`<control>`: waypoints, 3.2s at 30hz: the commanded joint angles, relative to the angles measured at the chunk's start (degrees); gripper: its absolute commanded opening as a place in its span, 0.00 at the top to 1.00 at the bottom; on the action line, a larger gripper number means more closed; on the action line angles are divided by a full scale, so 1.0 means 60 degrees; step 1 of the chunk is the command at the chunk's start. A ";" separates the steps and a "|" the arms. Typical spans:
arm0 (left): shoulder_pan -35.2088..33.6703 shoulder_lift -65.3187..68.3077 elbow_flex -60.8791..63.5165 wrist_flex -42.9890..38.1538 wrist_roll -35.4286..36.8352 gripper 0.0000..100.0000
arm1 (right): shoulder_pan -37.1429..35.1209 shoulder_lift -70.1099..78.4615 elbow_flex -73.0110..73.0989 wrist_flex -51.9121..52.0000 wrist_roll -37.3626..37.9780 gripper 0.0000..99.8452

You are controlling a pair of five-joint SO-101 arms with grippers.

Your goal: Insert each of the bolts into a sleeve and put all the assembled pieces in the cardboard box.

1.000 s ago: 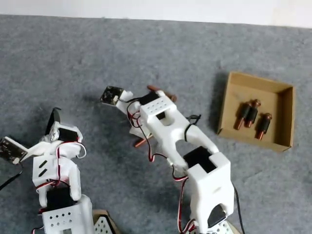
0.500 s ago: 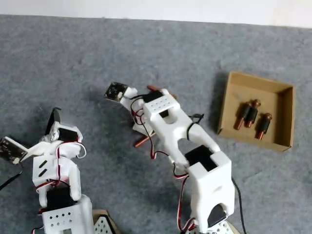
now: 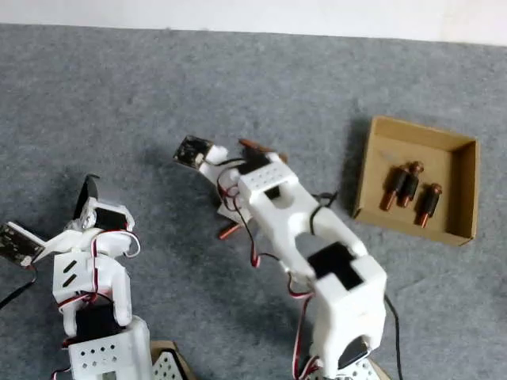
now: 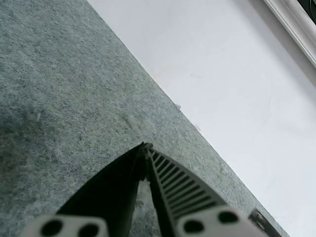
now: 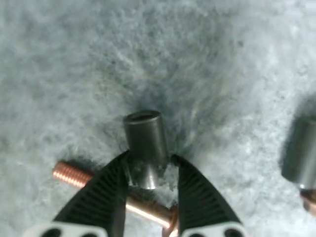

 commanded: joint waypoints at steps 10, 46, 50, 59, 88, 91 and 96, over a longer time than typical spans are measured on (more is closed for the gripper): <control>0.0168 -0.0095 0.0183 -0.0205 -0.0044 0.99 | 0.1121 -0.4974 0.4784 -0.1385 -0.1084 1.00; 0.0168 -0.0095 0.0183 -0.0205 -0.0029 0.99 | 0.3788 -0.9824 0.9443 -0.2571 -0.2374 0.91; 0.0168 -0.0095 0.0183 -0.0205 -0.0029 0.99 | 0.3788 -0.9824 0.9473 -0.2571 -0.2344 0.91; 0.0168 -0.0095 0.0183 -0.0205 -0.0029 0.99 | 0.3788 -0.8183 0.9223 -0.2542 -0.2374 0.91; 0.0462 -0.0095 0.0183 -0.0205 -0.0029 0.99 | 0.3934 -0.5092 0.6249 -0.1634 -0.2901 1.00; 0.0476 -0.0081 0.0110 -0.0190 -0.0044 0.99 | 0.4330 -0.5106 0.6264 -0.1619 -0.2491 1.00; 0.1048 -0.0007 -0.0344 0.0821 -0.1172 0.99 | 0.4579 -0.5121 0.6249 -0.1619 -0.2505 1.00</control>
